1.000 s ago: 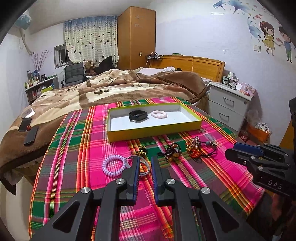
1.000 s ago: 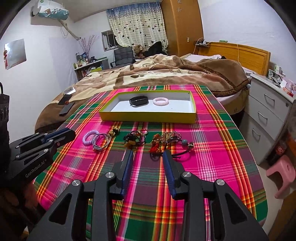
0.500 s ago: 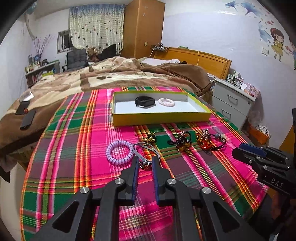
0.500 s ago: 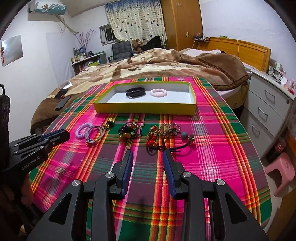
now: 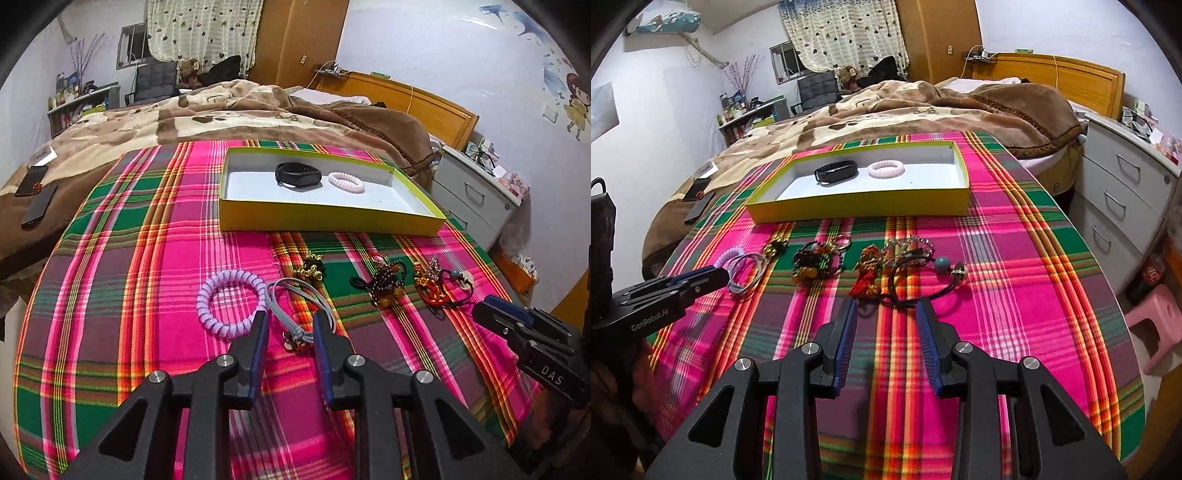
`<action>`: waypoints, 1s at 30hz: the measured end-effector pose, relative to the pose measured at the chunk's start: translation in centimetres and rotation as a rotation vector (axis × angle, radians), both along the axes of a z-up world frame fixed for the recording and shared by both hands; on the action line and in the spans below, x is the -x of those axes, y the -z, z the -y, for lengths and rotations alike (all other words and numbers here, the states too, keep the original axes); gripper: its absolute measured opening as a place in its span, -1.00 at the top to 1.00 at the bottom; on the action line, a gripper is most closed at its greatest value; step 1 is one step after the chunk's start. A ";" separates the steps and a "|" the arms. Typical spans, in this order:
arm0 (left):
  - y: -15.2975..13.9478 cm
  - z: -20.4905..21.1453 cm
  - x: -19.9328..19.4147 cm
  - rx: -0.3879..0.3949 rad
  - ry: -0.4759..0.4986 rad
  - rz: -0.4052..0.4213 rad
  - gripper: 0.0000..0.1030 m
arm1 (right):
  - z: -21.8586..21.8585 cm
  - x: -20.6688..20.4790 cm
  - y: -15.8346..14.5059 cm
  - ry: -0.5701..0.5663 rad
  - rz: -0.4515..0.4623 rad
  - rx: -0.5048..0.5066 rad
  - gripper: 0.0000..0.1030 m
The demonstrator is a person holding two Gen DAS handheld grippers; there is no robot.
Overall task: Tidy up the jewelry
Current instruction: 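Move the left gripper to the grey cable while the right gripper approaches the teal-bead cord, then grasp the grey cable with the left gripper while the right gripper grasps the black teal-bead cord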
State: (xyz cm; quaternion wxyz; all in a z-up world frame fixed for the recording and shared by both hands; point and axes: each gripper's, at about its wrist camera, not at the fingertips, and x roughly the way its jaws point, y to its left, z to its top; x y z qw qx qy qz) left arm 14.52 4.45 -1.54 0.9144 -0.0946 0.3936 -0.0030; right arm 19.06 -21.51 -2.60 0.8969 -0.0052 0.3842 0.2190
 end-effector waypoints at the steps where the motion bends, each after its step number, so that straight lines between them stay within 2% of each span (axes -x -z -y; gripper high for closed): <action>1: 0.0 0.1 -0.2 0.001 -0.003 -0.004 0.54 | 0.2 -0.4 0.0 0.011 -0.003 -0.003 0.34; 9: 0.7 -0.1 -1.3 0.012 -0.010 -0.040 0.54 | 2.5 -3.1 1.0 0.116 -0.056 -0.002 0.33; 13: 1.2 -0.2 -1.9 0.025 -0.013 -0.062 0.54 | 2.5 -4.3 1.4 0.117 -0.085 0.013 0.34; 20: 1.4 0.1 -2.6 0.005 -0.016 -0.073 0.54 | 1.8 -5.5 1.7 0.098 -0.110 0.036 0.35; 21: 1.4 0.2 -2.7 -0.001 -0.015 -0.073 0.54 | 1.7 -5.6 1.7 0.096 -0.108 0.045 0.41; 22: 1.3 0.4 -2.7 -0.005 -0.014 -0.074 0.54 | 1.5 -5.5 1.7 0.091 -0.106 0.057 0.61; 25: 1.3 0.5 -2.6 -0.004 -0.004 -0.074 0.77 | 1.2 -5.3 1.7 0.084 -0.094 0.089 0.80; 27: 1.4 0.5 -2.5 -0.002 -0.002 -0.075 0.87 | 1.2 -5.0 1.7 0.083 -0.085 0.092 0.80; 30: 1.1 0.6 -1.9 -0.002 0.009 -0.060 0.88 | 1.7 -4.5 1.7 0.091 -0.084 0.073 0.80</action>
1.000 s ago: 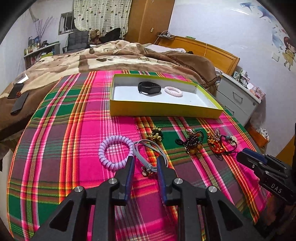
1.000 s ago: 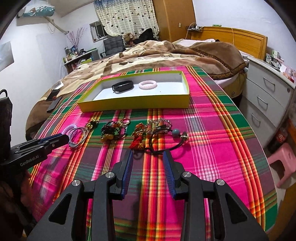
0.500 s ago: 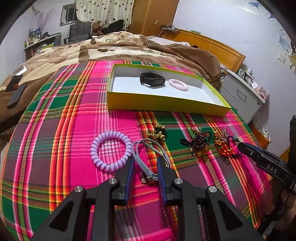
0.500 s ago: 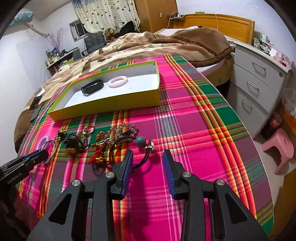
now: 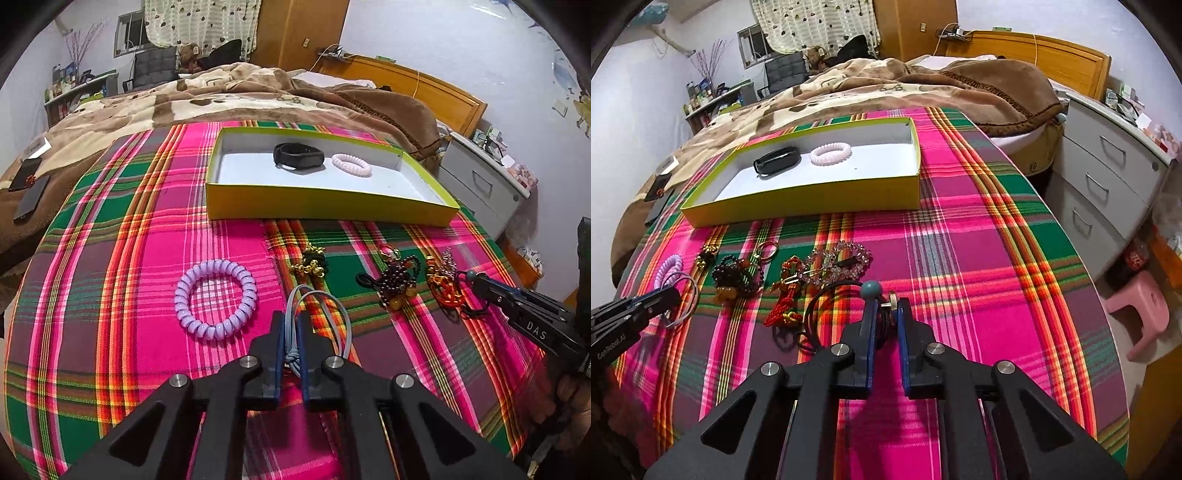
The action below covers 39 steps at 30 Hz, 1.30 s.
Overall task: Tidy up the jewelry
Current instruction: 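Grasp the grey cable with the left gripper while the right gripper grasps the black teal-bead cord, then carry the grey cable and black cord with both grippers into the yellow box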
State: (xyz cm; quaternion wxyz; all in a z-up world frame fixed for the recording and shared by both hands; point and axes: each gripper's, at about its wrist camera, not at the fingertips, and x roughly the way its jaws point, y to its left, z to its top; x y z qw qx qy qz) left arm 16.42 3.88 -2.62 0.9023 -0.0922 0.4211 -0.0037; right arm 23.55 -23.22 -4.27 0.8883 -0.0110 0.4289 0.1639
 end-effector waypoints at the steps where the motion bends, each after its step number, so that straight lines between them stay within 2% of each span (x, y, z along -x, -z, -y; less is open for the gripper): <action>1: -0.1 0.0 0.2 0.002 0.004 0.008 0.88 | 0.2 0.1 -0.1 0.002 0.000 -0.008 0.80; 11: -1.8 0.3 2.7 0.049 0.040 0.078 0.89 | 1.4 2.5 -2.1 0.020 0.050 -0.071 0.80; 22: -3.9 0.7 3.6 0.033 0.059 0.128 0.89 | 0.6 3.6 -4.4 -0.004 0.104 -0.092 0.80; 39: -6.5 0.2 0.5 -0.038 0.101 0.173 0.89 | -1.0 1.5 -6.3 -0.043 0.146 -0.092 0.80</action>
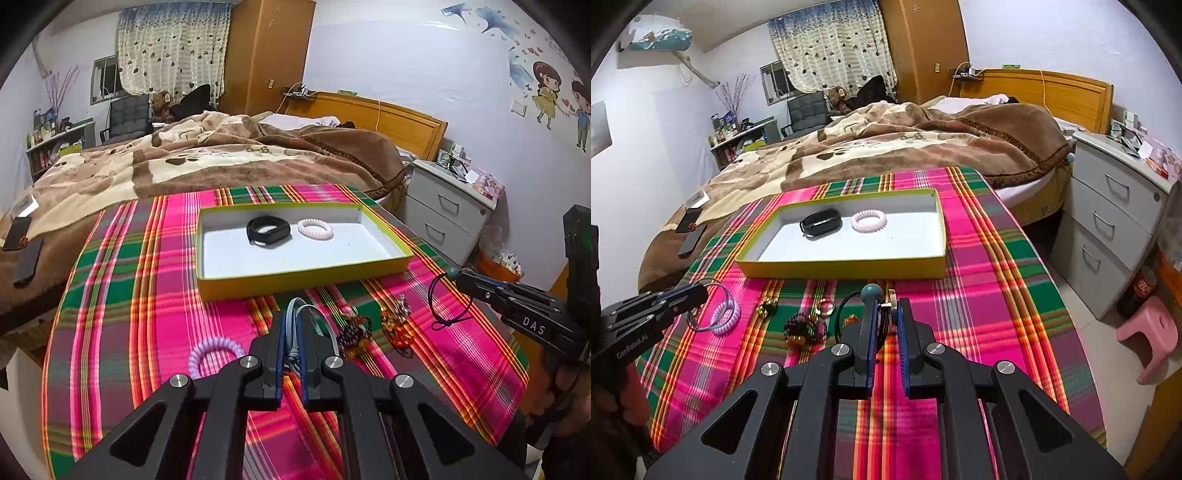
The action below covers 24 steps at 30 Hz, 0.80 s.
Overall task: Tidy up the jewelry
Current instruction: 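Carry the grey cable and black cord with both grippers into the yellow box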
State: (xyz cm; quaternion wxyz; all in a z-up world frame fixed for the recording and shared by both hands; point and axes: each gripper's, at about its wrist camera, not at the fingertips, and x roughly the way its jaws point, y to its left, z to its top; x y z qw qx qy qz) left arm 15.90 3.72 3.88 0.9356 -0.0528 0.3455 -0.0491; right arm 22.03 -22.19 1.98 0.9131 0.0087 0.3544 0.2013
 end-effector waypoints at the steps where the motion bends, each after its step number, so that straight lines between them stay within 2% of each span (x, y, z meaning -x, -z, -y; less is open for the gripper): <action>1: -0.1 -0.1 -0.3 -0.006 0.002 0.004 0.89 | -0.2 -0.3 -0.1 -0.004 0.003 0.002 0.80; 5: -0.6 -0.2 -1.7 -0.029 0.012 0.015 0.89 | -0.7 -1.5 -0.4 -0.010 0.012 0.004 0.80; 14: -0.9 -1.5 -6.0 -0.027 0.019 0.022 0.89 | -2.0 -5.5 -1.0 -0.027 0.023 0.007 0.80; 24: 0.2 -3.7 -12.1 -0.054 -0.016 0.002 0.89 | -4.1 -11.1 0.0 -0.044 0.004 0.036 0.80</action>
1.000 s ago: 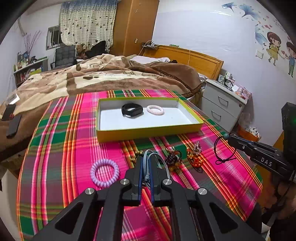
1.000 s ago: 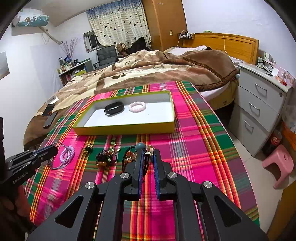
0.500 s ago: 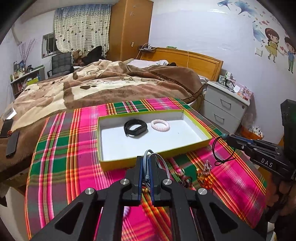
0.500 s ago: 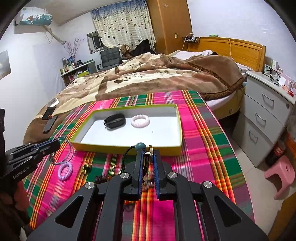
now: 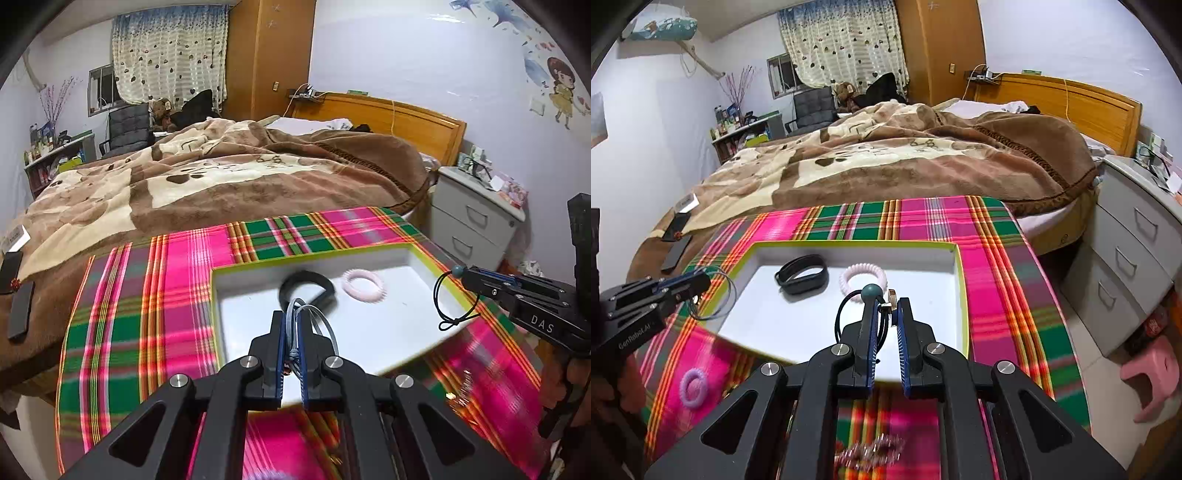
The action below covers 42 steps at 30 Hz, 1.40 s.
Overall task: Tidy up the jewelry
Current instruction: 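Carry the grey cable and black cord with both grippers into the yellow box, then open both grippers to release the cable and cord in the box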
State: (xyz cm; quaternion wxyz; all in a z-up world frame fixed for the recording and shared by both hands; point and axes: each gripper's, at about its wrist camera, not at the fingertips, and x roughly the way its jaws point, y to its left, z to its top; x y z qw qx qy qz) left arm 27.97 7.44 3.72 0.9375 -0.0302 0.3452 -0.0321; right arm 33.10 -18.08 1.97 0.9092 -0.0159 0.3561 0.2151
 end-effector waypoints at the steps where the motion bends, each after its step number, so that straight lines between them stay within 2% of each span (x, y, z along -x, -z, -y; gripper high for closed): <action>1: 0.1 -0.2 -0.5 -0.003 -0.005 -0.005 0.89 | -0.2 -0.8 0.3 0.001 -0.008 0.007 0.80; 13: 3.4 -1.9 -7.1 -0.036 -0.031 -0.073 0.89 | -1.3 -7.1 3.0 0.006 -0.089 0.024 0.80; 19: 4.8 -2.3 -8.7 -0.045 -0.043 -0.107 0.89 | -2.0 -8.9 4.3 0.009 -0.119 0.059 0.80; 30: 5.3 -2.5 -9.7 -0.045 -0.043 -0.129 0.88 | -3.0 -10.1 5.9 0.005 -0.167 0.111 0.79; 33: 5.3 -2.6 -9.7 -0.048 -0.045 -0.136 0.87 | -3.0 -10.1 5.9 0.004 -0.163 0.113 0.71; 34: 5.3 -2.6 -9.6 -0.049 -0.047 -0.135 0.86 | -2.9 -10.0 5.8 0.006 -0.160 0.114 0.62; 35: 5.2 -2.6 -9.5 -0.048 -0.049 -0.132 0.80 | -2.9 -10.0 5.8 0.008 -0.157 0.114 0.53; 38: 4.9 -2.8 -9.1 -0.043 -0.054 -0.121 0.62 | -2.7 -9.7 5.4 0.012 -0.151 0.101 0.51; 42: 4.3 -3.2 -8.2 -0.020 -0.065 -0.107 0.61 | -2.2 -8.7 4.5 0.017 -0.134 0.085 0.51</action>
